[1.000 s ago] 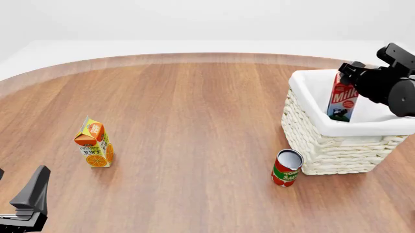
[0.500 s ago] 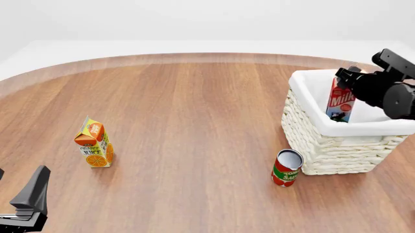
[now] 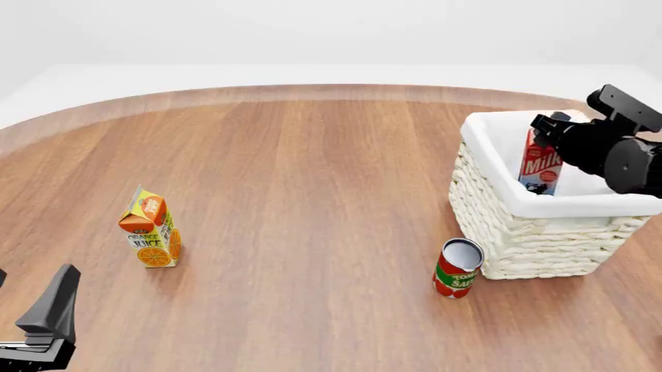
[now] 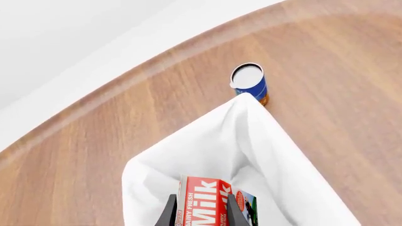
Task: Pick the milk and place it in the basket.
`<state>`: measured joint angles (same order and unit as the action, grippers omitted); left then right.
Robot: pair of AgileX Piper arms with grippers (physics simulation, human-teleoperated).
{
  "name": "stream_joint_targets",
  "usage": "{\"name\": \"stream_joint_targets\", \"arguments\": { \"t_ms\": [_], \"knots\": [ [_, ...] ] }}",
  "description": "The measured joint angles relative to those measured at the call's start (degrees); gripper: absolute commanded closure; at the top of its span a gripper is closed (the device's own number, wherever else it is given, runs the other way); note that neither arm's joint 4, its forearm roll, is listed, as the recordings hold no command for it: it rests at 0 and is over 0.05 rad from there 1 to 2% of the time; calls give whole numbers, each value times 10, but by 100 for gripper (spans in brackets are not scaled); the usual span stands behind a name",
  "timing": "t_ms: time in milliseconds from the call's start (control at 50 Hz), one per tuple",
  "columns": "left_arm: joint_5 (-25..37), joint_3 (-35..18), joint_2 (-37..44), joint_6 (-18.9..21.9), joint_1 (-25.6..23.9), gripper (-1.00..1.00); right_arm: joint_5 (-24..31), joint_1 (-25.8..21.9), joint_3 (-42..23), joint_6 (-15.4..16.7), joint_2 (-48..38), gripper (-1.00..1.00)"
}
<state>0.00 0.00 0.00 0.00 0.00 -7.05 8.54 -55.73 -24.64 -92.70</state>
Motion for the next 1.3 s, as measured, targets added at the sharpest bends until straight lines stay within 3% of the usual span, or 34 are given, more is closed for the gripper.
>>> {"name": "stream_joint_targets", "arguments": {
  "t_ms": [240,260,560,980,1300],
  "knots": [
    [0,0,0,0,0,-100,-4,-2,1,0,-5,100],
    [0,0,0,0,0,-100,-5,-2,2,0,-4,-100],
    [0,0,0,0,0,-100,-13,-17,-5,-30,6,-100],
    [0,0,0,0,0,-100,5,-34,-13,-36,38,-100],
    [0,0,0,0,0,-100,36,-102,-51,-32,106,-100]
  ]
}}
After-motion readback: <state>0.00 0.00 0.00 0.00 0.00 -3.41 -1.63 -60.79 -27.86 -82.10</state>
